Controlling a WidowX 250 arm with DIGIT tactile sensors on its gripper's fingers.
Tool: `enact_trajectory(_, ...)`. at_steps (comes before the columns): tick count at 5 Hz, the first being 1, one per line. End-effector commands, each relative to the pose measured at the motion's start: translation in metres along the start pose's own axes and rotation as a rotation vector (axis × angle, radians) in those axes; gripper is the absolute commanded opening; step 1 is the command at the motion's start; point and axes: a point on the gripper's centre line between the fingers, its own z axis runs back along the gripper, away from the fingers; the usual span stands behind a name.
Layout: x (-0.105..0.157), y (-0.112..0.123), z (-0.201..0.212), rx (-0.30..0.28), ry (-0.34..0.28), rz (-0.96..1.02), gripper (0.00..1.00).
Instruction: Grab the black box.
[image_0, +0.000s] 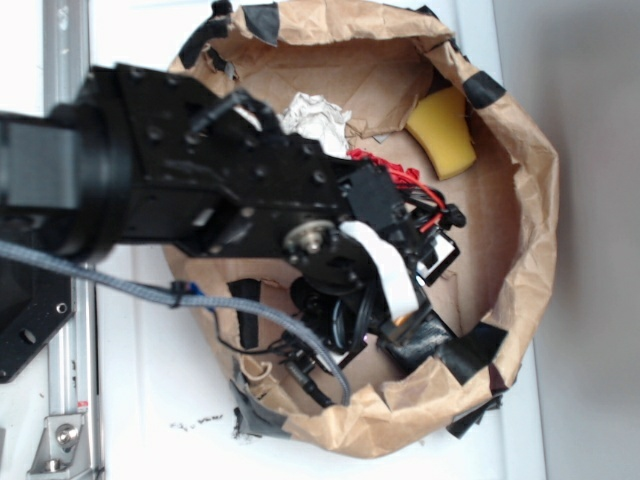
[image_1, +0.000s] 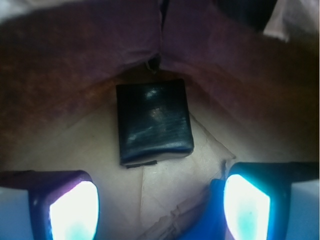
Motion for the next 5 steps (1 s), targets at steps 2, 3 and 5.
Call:
enact_trajectory(2, 0.038, -0.021, -0.022, -0.014, -0.067, -0.094, 1.0)
enact_trajectory(3, 0.041, -0.022, -0.044, -0.008, -0.042, -0.101, 1.0)
enact_trajectory(5, 0.029, 0.006, -0.063, 0.027, 0.023, -0.021, 1.0)
